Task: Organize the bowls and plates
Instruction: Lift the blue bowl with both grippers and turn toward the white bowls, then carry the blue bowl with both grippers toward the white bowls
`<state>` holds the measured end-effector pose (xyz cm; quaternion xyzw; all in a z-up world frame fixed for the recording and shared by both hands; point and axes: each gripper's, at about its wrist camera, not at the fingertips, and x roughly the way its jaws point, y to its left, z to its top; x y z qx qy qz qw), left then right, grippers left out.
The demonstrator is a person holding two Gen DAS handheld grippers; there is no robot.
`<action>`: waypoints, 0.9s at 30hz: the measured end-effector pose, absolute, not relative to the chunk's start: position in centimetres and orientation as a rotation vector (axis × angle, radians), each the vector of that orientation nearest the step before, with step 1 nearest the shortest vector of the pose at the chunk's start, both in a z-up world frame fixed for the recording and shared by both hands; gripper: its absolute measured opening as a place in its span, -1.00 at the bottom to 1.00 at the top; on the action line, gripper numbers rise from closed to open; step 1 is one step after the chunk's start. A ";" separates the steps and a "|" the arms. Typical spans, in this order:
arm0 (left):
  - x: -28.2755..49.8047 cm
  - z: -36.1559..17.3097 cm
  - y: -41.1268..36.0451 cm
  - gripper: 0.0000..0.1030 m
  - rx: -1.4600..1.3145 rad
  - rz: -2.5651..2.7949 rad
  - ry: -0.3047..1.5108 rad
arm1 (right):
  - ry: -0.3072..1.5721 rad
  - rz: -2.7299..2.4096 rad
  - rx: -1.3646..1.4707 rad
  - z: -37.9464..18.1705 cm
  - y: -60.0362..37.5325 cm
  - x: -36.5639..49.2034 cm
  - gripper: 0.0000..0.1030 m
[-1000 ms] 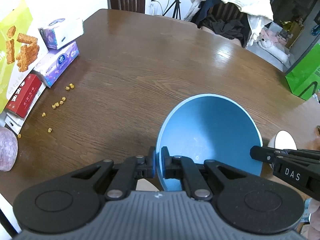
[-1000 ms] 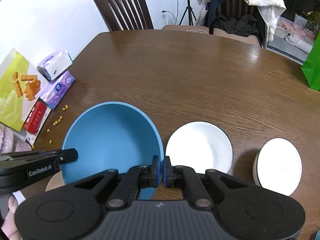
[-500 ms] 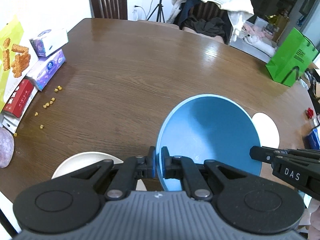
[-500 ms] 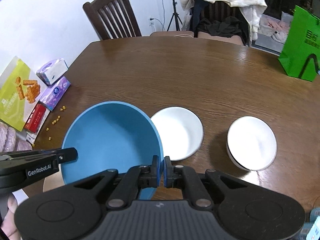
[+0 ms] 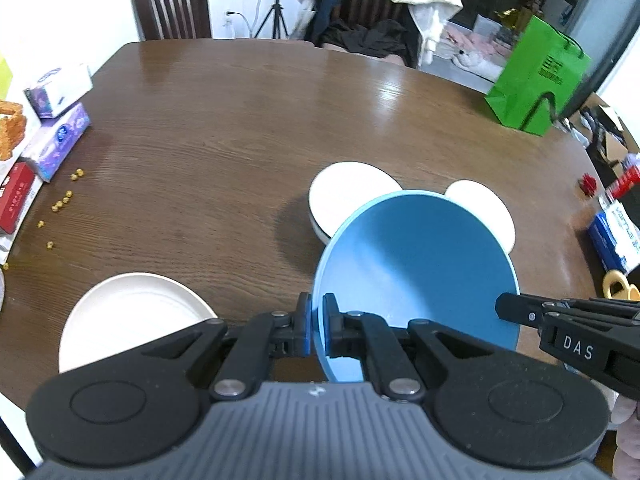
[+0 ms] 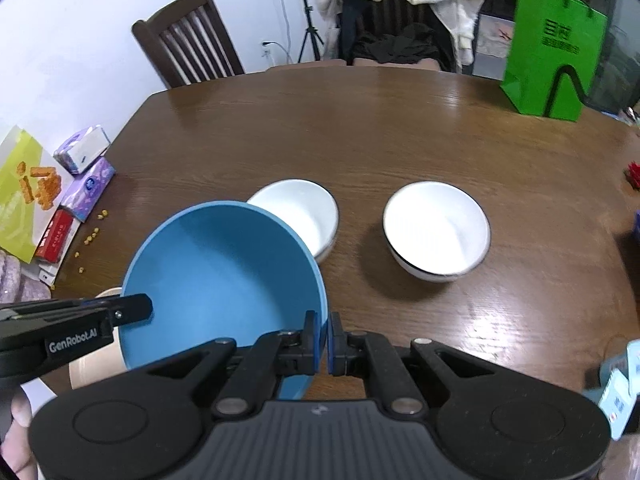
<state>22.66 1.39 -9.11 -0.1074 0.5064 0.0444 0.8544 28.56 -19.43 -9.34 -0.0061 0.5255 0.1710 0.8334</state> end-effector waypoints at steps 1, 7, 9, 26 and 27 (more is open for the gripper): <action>22.6 -9.2 1.0 -0.88 -0.222 0.085 1.067 | 1.114 0.356 -0.009 -9.4 -19.8 28.3 -0.92; 22.0 -9.8 -1.6 -0.88 -0.197 0.040 1.082 | 1.122 0.311 0.012 -10.0 -22.7 26.9 -0.92; 22.0 -10.1 -2.3 -0.88 -0.190 0.026 1.089 | 1.126 0.296 0.020 -10.3 -23.6 26.5 -0.92; 21.4 -12.5 -8.2 -0.88 -0.129 -0.079 1.146 | 1.167 0.188 0.073 -12.9 -30.0 23.5 -0.92; 21.3 -12.8 -8.5 -0.88 -0.125 -0.087 1.151 | 1.171 0.182 0.076 -13.1 -30.3 23.3 -0.92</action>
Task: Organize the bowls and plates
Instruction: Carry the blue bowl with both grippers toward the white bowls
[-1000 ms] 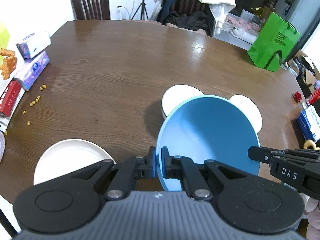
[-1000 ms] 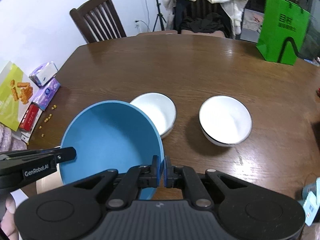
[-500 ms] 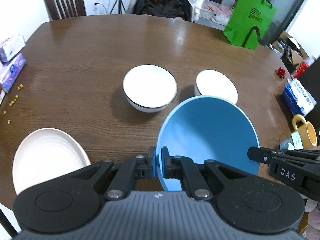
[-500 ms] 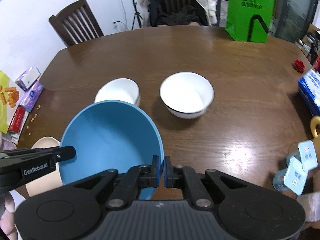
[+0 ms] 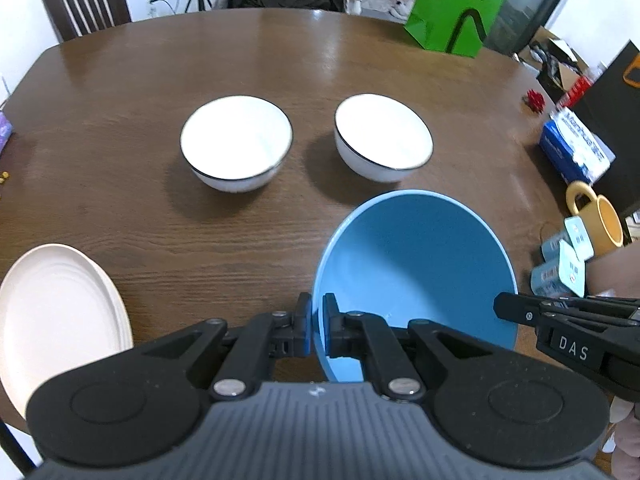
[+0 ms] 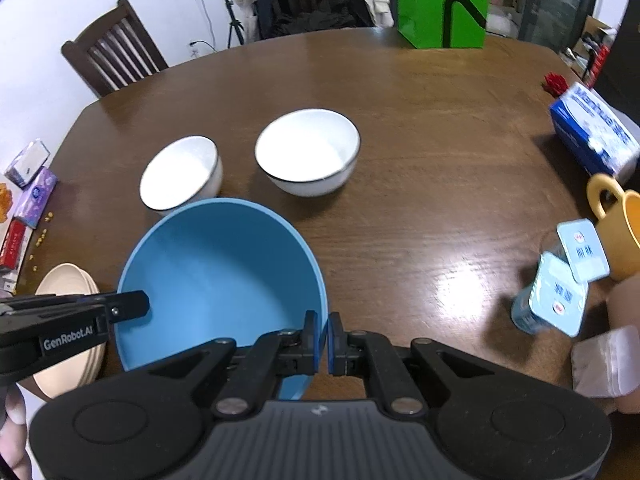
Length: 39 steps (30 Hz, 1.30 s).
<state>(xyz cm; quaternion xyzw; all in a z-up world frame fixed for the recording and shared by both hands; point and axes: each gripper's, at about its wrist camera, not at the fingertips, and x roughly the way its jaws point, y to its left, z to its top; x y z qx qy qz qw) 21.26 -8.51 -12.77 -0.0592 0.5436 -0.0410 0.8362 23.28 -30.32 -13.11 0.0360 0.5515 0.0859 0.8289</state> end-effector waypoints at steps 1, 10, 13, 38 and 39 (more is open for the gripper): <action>21.2 -13.0 -8.7 -0.88 -0.123 -0.093 1.155 | 1.174 0.177 0.079 -13.3 -30.5 23.1 -0.92; 21.0 -14.7 -10.7 -0.88 -0.107 -0.139 1.188 | 1.203 0.123 0.099 -14.9 -32.6 21.6 -0.92; 20.9 -15.2 -11.3 -0.88 -0.100 -0.153 1.193 | 1.210 0.108 0.103 -15.5 -33.2 21.2 -0.92; 20.8 -18.1 -13.3 -0.88 -0.066 -0.205 1.231 | 1.244 0.042 0.120 -18.7 -35.1 20.6 -0.92; 20.9 -18.2 -13.4 -0.88 -0.066 -0.204 1.231 | 1.245 0.040 0.121 -18.8 -35.1 20.6 -0.92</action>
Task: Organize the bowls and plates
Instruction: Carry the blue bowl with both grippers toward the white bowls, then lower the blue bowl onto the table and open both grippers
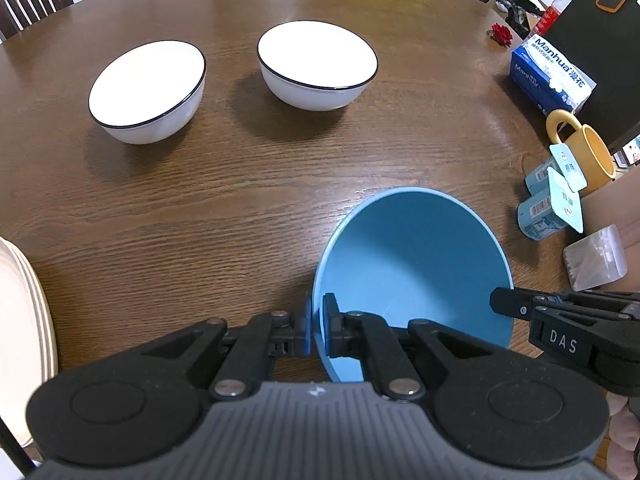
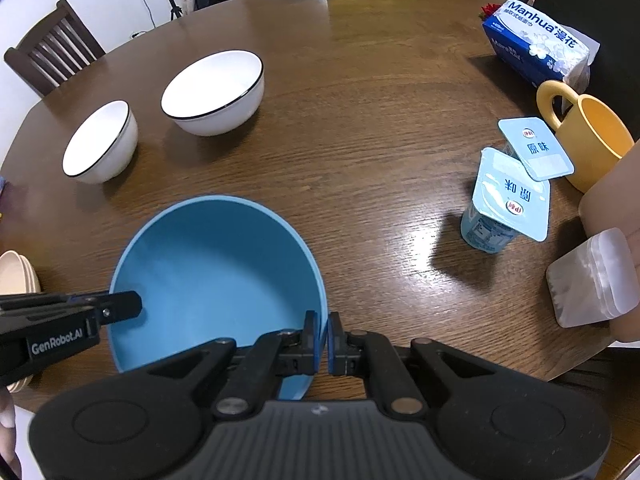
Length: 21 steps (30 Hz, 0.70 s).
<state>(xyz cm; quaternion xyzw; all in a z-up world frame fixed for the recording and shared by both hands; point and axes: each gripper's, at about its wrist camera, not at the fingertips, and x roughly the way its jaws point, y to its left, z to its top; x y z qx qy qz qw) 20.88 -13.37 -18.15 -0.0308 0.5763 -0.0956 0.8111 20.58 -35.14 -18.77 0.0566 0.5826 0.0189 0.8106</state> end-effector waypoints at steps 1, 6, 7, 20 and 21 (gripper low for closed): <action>20.9 -18.2 -13.4 -0.88 -0.064 -0.205 1.229 | 1.245 0.039 0.122 -18.8 -35.1 20.6 -0.92; 20.9 -18.2 -13.5 -0.88 -0.061 -0.206 1.229 | 1.236 0.034 0.117 -18.9 -35.0 20.6 -0.92; 20.9 -18.2 -13.5 -0.88 -0.062 -0.207 1.230 | 1.235 0.034 0.115 -19.0 -35.0 20.5 -0.92; 21.0 -17.1 -12.5 -0.44 -0.098 -0.209 1.198 | 1.222 0.048 0.150 -18.5 -36.0 20.7 -0.64; 20.9 -16.9 -12.3 -0.37 -0.100 -0.207 1.191 | 1.214 0.053 0.150 -18.3 -36.1 20.7 -0.61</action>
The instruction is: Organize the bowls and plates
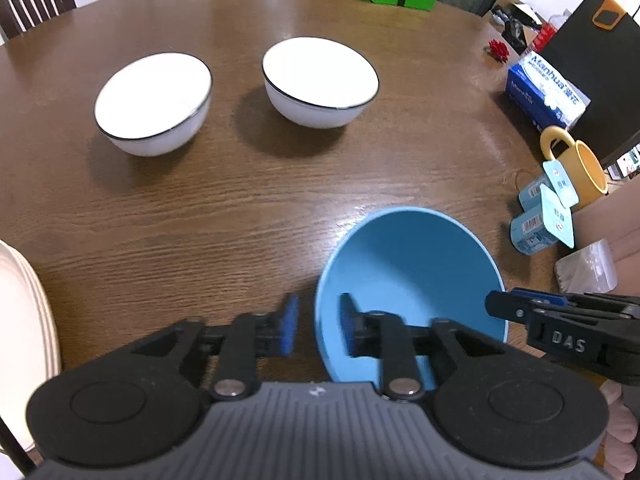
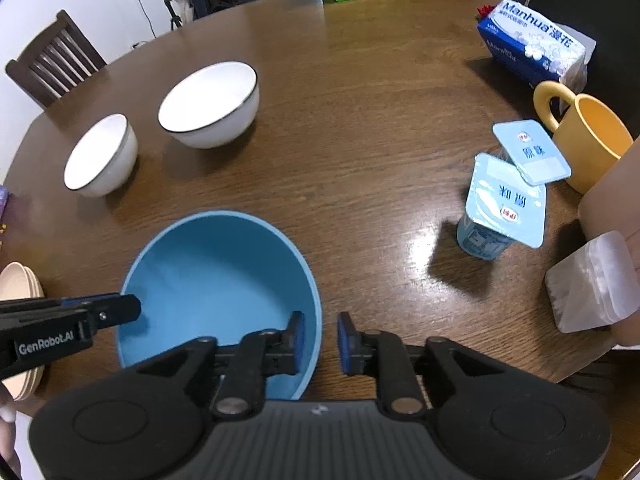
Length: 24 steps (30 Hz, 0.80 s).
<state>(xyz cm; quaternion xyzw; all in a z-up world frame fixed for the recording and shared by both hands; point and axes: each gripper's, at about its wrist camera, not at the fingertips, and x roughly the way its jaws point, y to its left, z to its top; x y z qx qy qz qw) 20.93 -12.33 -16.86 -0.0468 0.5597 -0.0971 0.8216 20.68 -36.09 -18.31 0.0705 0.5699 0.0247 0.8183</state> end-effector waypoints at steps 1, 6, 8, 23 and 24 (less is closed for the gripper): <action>20.9 -16.6 -12.1 -0.28 -0.099 -0.204 1.182 | 1.205 0.056 0.149 -18.0 -36.2 20.6 -0.55; 20.2 -15.1 -11.1 0.25 -0.091 -0.196 1.129 | 1.164 0.068 0.142 -16.8 -36.6 19.7 -0.03; 19.7 -14.3 -10.8 0.49 -0.077 -0.197 1.093 | 1.150 0.073 0.143 -16.4 -36.8 19.3 0.19; 14.7 -10.1 -8.3 1.00 -0.118 -0.239 0.885 | 1.042 0.114 0.180 -13.4 -37.4 15.8 1.00; 14.5 -9.9 -8.2 1.00 -0.116 -0.239 0.878 | 1.032 0.114 0.183 -13.2 -37.4 15.5 1.00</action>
